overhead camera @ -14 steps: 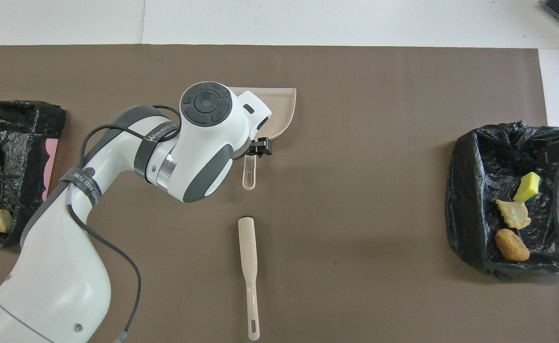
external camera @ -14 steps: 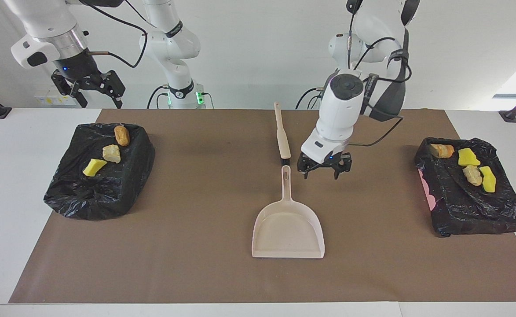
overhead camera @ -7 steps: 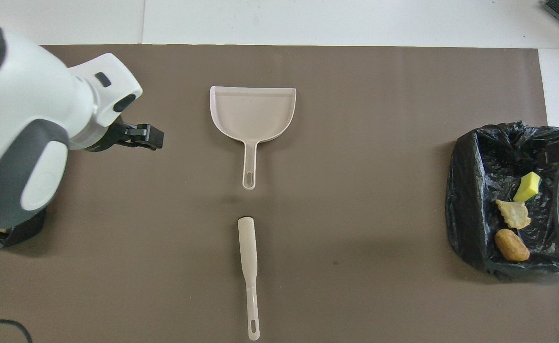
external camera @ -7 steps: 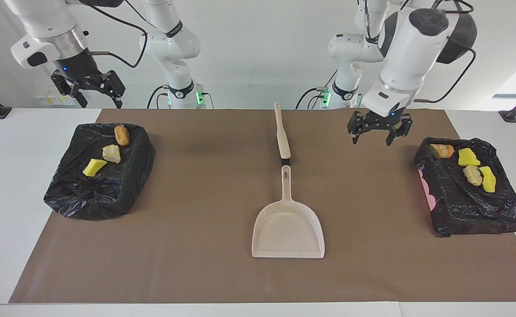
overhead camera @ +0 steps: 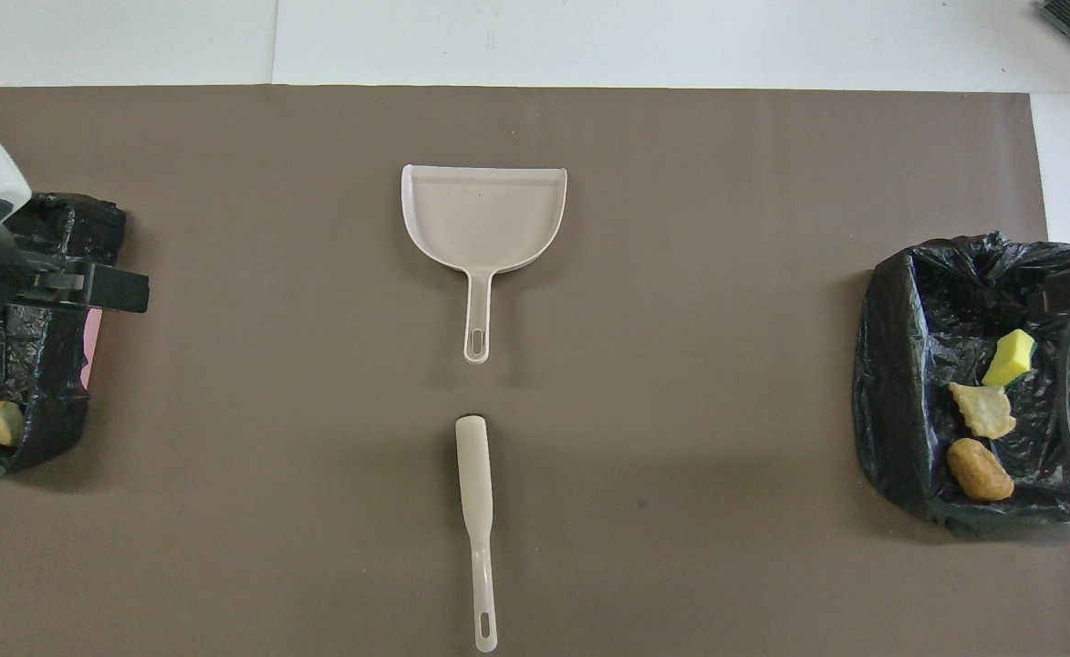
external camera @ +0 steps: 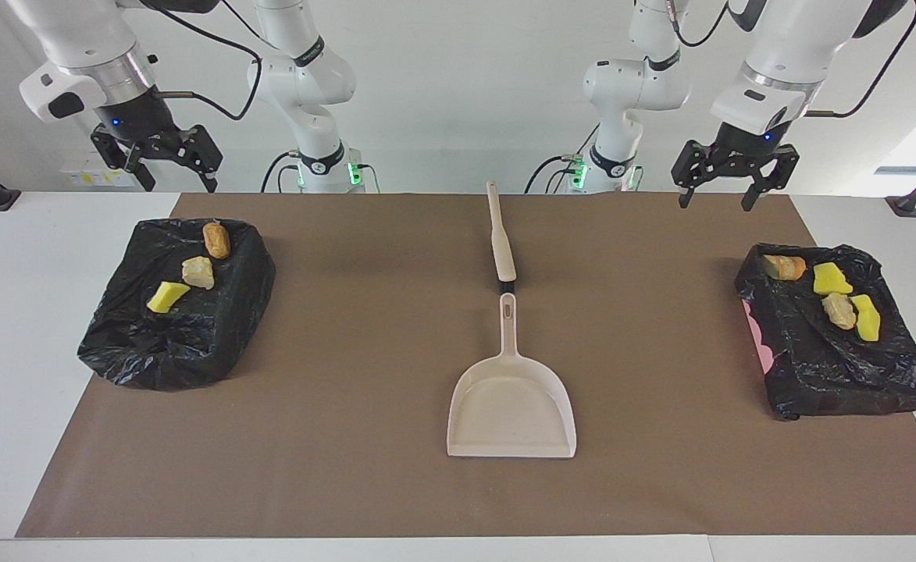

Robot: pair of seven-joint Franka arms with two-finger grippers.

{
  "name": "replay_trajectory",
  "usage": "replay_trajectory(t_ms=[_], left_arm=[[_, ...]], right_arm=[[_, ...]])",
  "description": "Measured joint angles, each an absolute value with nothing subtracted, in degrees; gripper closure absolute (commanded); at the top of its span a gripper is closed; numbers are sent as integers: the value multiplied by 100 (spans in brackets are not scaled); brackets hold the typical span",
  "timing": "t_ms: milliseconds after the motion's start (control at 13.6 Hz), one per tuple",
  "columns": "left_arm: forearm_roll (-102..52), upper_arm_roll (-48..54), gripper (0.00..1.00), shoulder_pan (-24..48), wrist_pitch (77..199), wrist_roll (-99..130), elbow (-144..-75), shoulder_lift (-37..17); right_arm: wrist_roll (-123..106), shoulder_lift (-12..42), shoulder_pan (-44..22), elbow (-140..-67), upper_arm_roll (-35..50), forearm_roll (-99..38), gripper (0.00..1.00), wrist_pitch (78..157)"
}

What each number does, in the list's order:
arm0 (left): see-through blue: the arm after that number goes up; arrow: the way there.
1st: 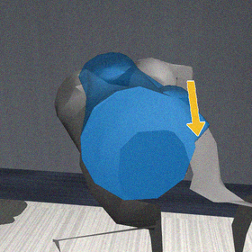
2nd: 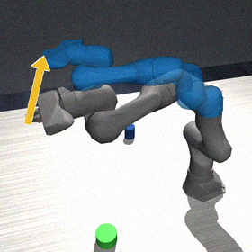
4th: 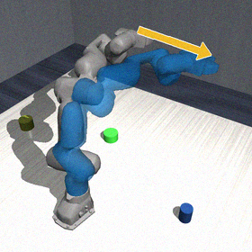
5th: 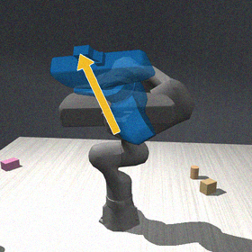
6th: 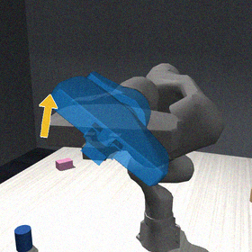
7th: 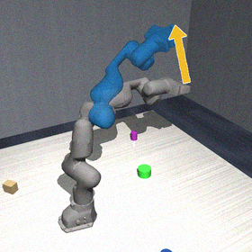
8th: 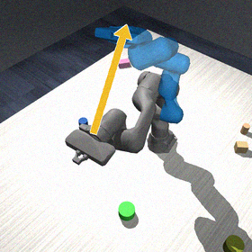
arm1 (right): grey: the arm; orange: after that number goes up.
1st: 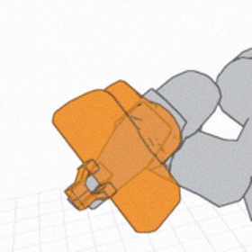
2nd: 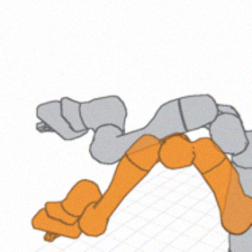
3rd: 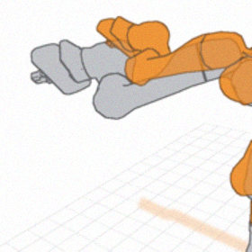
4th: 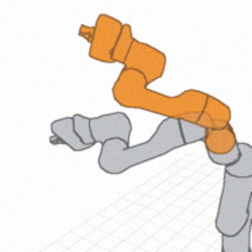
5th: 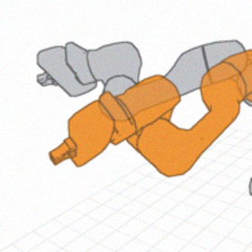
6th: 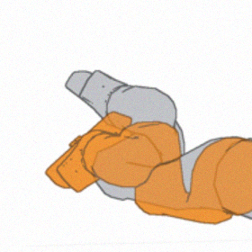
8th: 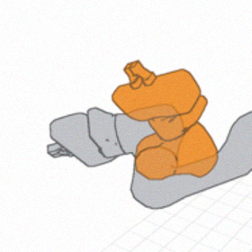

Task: Sweep and dump trash in bin

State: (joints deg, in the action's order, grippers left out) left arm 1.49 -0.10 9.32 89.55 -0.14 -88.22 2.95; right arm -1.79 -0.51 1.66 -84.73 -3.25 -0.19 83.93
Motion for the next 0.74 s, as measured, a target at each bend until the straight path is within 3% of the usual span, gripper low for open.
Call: replay_trajectory(t_ms=[736], left_arm=[[-65, 198, 0, 460, 8669, -137, -8486, 210]], right_arm=[[-179, -51, 166, -8473, -325, -19, 0, 8393]])
